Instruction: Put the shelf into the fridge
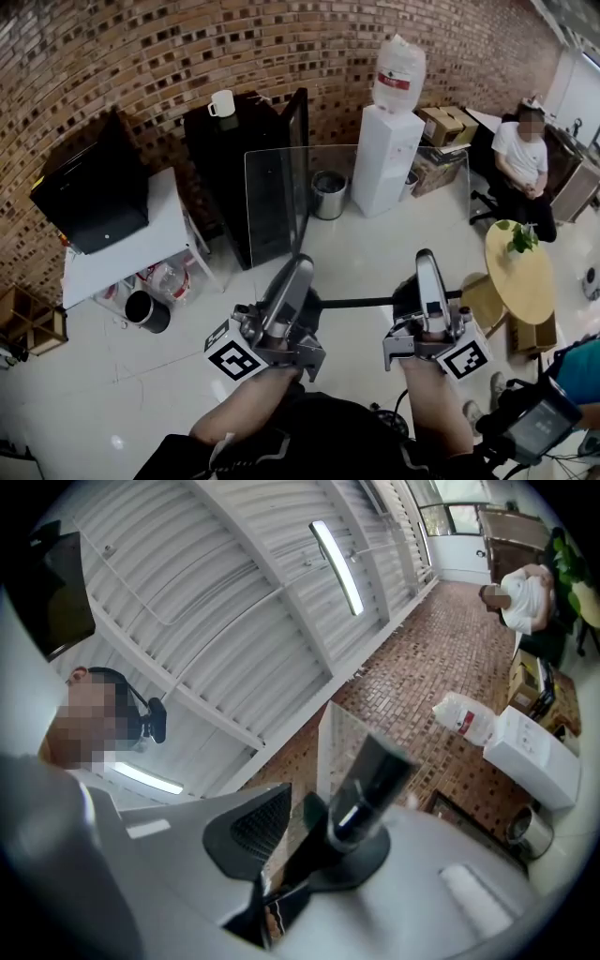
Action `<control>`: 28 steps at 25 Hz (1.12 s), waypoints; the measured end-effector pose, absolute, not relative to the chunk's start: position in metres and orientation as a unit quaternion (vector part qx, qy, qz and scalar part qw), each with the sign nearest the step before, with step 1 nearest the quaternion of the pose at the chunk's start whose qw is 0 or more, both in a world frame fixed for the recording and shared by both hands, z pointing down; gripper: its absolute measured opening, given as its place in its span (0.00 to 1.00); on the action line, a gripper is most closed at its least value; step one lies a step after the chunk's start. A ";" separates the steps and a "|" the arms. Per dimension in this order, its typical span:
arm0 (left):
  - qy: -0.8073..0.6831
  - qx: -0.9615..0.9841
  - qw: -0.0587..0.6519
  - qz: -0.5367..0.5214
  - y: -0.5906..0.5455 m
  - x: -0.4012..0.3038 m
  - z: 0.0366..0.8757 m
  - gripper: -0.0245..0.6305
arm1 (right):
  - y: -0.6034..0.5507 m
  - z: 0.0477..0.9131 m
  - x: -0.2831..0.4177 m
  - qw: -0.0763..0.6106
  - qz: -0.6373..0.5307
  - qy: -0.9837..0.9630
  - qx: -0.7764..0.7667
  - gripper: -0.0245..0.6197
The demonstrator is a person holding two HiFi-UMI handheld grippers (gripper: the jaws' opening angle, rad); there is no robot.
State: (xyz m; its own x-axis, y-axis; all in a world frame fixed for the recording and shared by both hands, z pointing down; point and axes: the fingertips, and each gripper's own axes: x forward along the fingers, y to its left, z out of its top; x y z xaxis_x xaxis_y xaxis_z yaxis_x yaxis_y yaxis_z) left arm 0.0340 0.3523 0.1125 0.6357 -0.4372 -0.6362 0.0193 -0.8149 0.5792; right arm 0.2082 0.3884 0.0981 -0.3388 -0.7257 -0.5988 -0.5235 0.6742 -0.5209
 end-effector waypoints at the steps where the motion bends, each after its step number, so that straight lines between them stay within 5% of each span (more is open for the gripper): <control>1: -0.127 0.859 0.283 -0.408 0.351 0.032 0.118 0.08 | 0.386 0.103 0.206 0.424 -0.125 0.810 -0.386 0.13; 28: -0.223 0.781 0.393 -0.432 0.301 -0.019 0.241 0.06 | 0.299 0.221 0.158 0.376 -0.298 0.814 -0.327 0.11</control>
